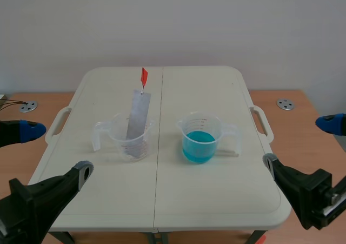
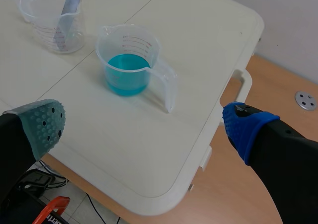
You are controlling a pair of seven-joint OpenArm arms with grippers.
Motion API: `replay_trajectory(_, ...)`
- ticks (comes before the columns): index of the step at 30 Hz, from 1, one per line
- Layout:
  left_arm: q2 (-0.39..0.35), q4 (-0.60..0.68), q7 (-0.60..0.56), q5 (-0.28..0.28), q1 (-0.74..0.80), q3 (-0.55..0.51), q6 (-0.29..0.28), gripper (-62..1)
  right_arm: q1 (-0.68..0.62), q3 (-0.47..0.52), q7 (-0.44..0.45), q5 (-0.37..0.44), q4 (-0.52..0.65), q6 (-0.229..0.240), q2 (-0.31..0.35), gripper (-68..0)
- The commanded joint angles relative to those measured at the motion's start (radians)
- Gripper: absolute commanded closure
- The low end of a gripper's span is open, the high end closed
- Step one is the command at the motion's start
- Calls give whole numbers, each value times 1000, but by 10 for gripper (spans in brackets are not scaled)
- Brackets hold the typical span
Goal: Hold the metal plate by the orange handle, dip it into the blue solution, take it out and point at it, then put the plate back in the beaker on the left.
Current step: 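Lift the metal plate out of the left beaker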
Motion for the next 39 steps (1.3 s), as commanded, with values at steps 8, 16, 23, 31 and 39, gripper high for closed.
replay_trajectory(8,5,16,-17,-6,-4,4,-2,-623,26,1,14,-2,10,1,10,-663)
replay_trajectory(16,5,16,-16,-6,-3,4,-2,-623,52,1,11,-1,10,14,10,-663)
replay_trajectory(23,5,16,-17,-4,-3,3,-2,-16,108,-26,11,-1,6,17,10,-663)
replay_trajectory(31,4,16,-4,-3,-3,3,2,-16,207,-118,11,-1,-17,17,10,-663)
replay_trajectory(39,-36,16,30,68,119,2,110,-17,316,-204,11,0,-57,16,10,-663)
